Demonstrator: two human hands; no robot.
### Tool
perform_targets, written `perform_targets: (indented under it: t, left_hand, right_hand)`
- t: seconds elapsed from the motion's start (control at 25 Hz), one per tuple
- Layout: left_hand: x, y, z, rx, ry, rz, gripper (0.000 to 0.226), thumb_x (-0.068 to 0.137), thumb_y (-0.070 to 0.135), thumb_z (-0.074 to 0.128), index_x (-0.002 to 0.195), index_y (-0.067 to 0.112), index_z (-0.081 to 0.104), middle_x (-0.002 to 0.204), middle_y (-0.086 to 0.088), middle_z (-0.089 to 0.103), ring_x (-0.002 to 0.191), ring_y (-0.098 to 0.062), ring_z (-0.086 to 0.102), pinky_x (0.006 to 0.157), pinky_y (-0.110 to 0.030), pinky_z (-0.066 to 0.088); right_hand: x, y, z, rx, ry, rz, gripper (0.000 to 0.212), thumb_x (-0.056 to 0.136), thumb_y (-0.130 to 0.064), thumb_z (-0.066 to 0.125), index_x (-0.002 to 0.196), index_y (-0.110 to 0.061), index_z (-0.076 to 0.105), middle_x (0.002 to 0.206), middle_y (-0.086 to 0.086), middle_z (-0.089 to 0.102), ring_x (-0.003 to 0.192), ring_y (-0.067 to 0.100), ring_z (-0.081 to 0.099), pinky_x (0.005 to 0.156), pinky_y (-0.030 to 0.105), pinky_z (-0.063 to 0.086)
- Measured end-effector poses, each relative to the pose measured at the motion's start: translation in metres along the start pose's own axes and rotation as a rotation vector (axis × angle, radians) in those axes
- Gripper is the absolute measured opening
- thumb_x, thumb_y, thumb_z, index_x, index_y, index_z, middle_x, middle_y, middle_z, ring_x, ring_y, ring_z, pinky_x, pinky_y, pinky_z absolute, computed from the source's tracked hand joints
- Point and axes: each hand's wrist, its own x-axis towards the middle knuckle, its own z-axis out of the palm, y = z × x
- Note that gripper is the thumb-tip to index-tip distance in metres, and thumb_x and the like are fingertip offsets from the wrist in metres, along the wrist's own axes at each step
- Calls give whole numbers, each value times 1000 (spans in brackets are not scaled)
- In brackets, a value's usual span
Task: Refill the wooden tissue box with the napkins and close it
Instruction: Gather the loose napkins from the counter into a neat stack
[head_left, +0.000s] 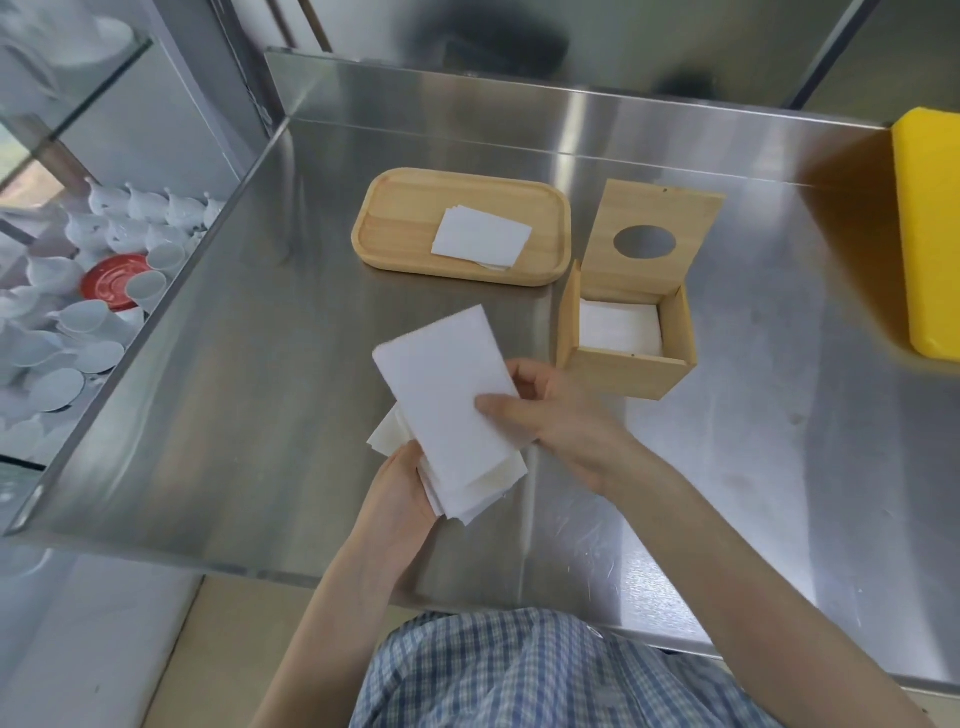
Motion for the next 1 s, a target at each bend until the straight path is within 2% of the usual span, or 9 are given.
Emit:
perform_targets:
  t: [0.2, 0.28, 0.36, 0.52, 0.56, 0.64, 0.8, 0.92, 1.0]
  left_hand:
    - [-11, 3, -5, 45, -68, 21, 40, 99, 25, 30, 131, 10, 50, 130, -10, 60, 115, -24, 57, 88, -34, 50]
    - [-10, 4, -5, 11, -54, 16, 43, 99, 30, 29, 131, 12, 50, 132, -10, 59, 122, -26, 54, 99, -40, 43]
    - [-10, 5, -5, 0, -50, 20, 48, 98, 40, 28, 131, 14, 50, 132, -10, 59, 124, -27, 53, 100, -42, 43]
    - [-13, 9, -10, 20, -90, 49, 54, 95, 52, 23, 119, 21, 59, 112, -3, 71, 96, -21, 68, 68, -32, 57]
    - [-14, 10, -11, 16, -86, 48, 50, 95, 50, 25, 114, 20, 61, 104, -2, 73, 90, -19, 69, 69, -33, 57]
    - [-15, 8, -15, 16, -37, 54, 38, 96, 39, 35, 106, 15, 63, 93, -2, 76, 81, -17, 71, 72, -34, 56]
    - [-14, 8, -25, 42, 68, 108, 24, 96, 22, 40, 95, 11, 62, 75, 2, 76, 65, -14, 69, 47, -22, 52]
    - [-13, 14, -33, 12, 141, 131, 22, 96, 20, 41, 90, 12, 60, 67, 6, 76, 59, -9, 70, 46, -19, 52]
    - [-12, 18, -36, 0, 178, 138, 22, 96, 20, 41, 88, 13, 60, 63, 8, 75, 57, -7, 70, 47, -18, 52]
  right_hand:
    - [17, 38, 10, -296, 124, 83, 3, 86, -15, 62, 88, -14, 63, 96, 9, 67, 84, 17, 55, 75, 28, 42]
    - [22, 42, 12, -408, 167, 68, 14, 85, -19, 62, 94, -8, 65, 97, 12, 69, 82, 16, 55, 68, 24, 42]
    - [25, 41, 15, -507, 164, 46, 18, 85, -19, 62, 96, -6, 66, 90, 6, 66, 79, 15, 54, 59, 17, 39]
    - [33, 39, 19, -601, 134, 14, 17, 84, -17, 61, 94, -4, 66, 87, 6, 64, 80, 17, 53, 56, 16, 37]
    - [35, 39, 20, -613, 126, 6, 17, 84, -17, 61, 93, -4, 66, 88, 8, 66, 81, 19, 54, 57, 19, 38]
    - [39, 38, 25, -657, 88, -1, 19, 86, -20, 60, 91, -3, 65, 92, 13, 68, 84, 26, 57, 63, 28, 43]
    - [60, 38, 24, -659, 132, 37, 22, 92, -28, 48, 91, -14, 65, 80, 2, 64, 84, 21, 60, 67, 29, 48]
    - [79, 42, 21, -827, 205, 100, 29, 91, -32, 50, 113, -16, 57, 115, 5, 63, 112, 25, 57, 91, 37, 48]
    - [84, 44, 27, -964, 206, 119, 41, 91, -33, 52, 125, -12, 47, 128, 8, 50, 121, 28, 48, 94, 38, 45]
